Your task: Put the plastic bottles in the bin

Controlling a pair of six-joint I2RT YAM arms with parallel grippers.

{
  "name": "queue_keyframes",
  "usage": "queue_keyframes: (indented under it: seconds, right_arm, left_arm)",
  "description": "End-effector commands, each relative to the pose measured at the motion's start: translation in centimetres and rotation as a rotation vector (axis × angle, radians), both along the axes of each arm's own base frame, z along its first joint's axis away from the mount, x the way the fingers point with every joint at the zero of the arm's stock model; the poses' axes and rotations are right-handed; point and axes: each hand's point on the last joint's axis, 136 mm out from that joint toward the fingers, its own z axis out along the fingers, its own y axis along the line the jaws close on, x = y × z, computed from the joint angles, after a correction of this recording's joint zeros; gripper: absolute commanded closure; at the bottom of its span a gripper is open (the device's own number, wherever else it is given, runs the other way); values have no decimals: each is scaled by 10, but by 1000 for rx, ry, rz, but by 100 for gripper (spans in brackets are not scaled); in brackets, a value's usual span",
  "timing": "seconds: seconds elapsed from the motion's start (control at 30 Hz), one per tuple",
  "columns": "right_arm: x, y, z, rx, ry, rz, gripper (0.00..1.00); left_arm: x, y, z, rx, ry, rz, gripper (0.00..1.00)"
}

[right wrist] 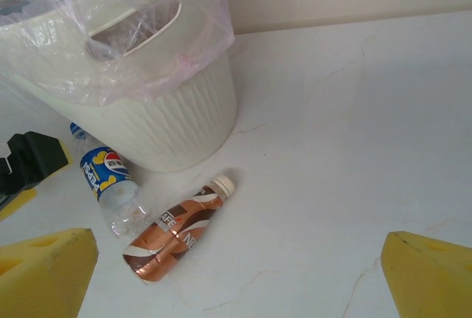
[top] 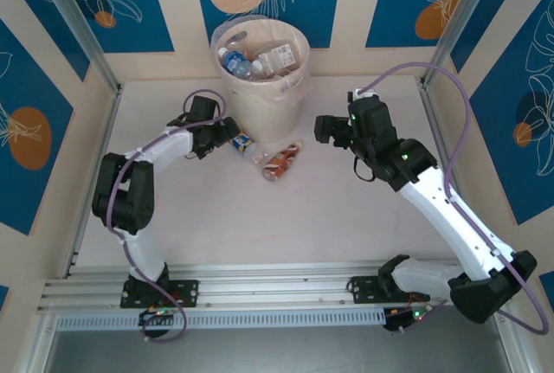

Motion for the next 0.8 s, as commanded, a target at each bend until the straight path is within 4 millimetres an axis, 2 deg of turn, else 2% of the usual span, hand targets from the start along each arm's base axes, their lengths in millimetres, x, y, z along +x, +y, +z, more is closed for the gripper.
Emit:
queue_keyframes:
  seconds: [0.0,0.27,0.77]
  right_arm:
    - [-10,-10,-5,18,7,-51,1]
    - [-21,-14,-11,28,17,-61,1]
    - [-18,-1,-13,12,22,-32,1]
  left_arm:
    - [11,-10,1,-76,-9,-11,0]
    - [14,-28,-15,-131,20,-42,1]
    - [12,-42,-39,-88,82,-77,4]
